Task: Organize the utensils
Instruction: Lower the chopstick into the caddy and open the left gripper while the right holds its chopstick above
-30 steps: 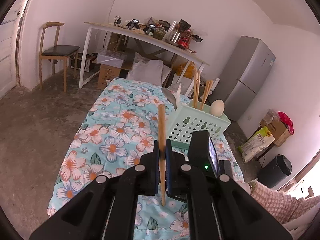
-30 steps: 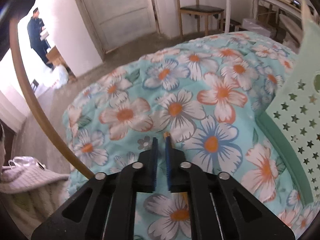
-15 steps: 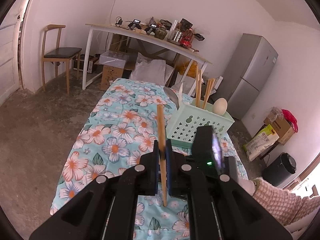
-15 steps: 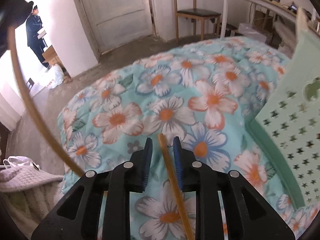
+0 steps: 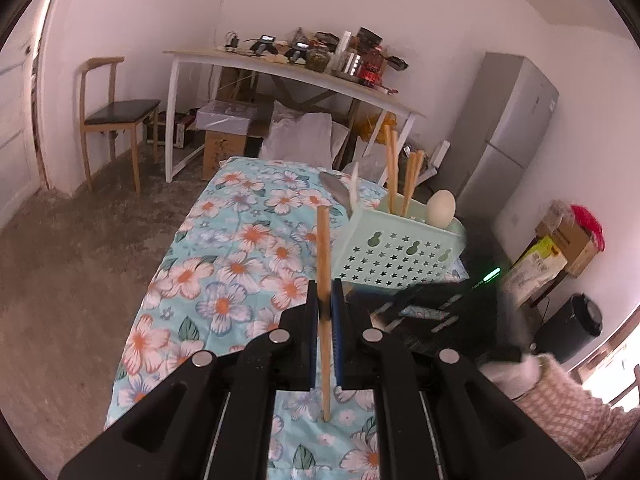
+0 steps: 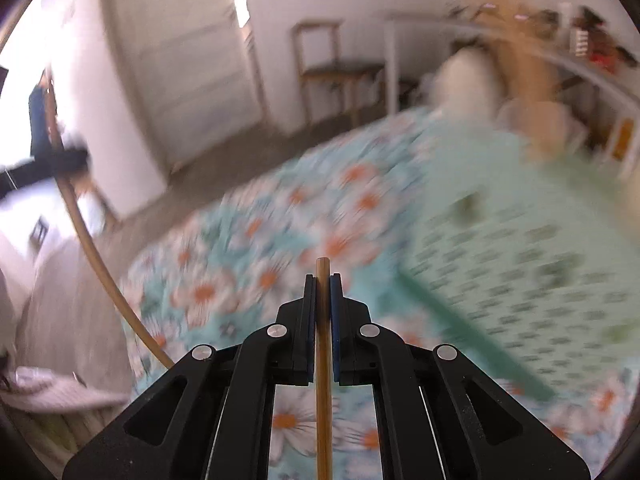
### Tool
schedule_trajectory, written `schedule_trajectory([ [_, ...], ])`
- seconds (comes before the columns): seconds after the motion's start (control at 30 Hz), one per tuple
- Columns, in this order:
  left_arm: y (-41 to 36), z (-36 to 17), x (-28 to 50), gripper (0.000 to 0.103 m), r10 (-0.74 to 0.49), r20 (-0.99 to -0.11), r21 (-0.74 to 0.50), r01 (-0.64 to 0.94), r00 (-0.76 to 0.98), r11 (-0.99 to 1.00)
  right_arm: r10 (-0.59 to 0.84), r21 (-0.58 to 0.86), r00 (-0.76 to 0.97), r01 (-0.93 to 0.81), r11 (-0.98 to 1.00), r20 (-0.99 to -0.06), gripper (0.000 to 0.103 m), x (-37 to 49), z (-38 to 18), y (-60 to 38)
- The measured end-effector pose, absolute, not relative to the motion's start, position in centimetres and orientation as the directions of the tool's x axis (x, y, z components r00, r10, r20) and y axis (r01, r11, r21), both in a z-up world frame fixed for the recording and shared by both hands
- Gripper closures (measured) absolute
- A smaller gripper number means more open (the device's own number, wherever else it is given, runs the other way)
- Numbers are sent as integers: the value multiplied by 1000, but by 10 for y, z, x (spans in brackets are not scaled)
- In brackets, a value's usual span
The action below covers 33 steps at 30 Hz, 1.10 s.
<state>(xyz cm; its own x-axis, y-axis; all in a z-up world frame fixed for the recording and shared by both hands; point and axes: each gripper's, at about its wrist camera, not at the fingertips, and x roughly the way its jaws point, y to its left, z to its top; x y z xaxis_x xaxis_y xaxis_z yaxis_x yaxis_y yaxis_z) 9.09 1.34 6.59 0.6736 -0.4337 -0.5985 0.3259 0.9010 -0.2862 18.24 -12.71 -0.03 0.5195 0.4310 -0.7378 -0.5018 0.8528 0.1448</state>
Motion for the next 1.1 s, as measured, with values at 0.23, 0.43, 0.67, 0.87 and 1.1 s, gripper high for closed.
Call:
schedule_trajectory([
  [0.23, -23, 73, 96, 98, -438, -606, -220, 390, 664, 894, 369, 158, 756, -339, 927, -541, 98, 150, 71, -191],
  [0.43, -42, 71, 99, 98, -448, -620, -200, 422, 644, 884, 300, 167, 797, -249, 954, -525, 98, 135, 61, -208],
  [0.67, -51, 70, 99, 98, -437, -625, -175, 429, 646, 886, 297, 208, 864, -229, 951, -406, 98, 121, 83, -220],
  [0.87, -52, 69, 100, 98, -427, -627, -163, 427, 652, 890, 273, 169, 861, -221, 961, -430, 98, 117, 69, -214],
  [1.1, -53, 70, 98, 98, -415, -621, -138, 428, 665, 893, 257, 159, 862, -207, 965, -436, 98, 97, 67, -221],
])
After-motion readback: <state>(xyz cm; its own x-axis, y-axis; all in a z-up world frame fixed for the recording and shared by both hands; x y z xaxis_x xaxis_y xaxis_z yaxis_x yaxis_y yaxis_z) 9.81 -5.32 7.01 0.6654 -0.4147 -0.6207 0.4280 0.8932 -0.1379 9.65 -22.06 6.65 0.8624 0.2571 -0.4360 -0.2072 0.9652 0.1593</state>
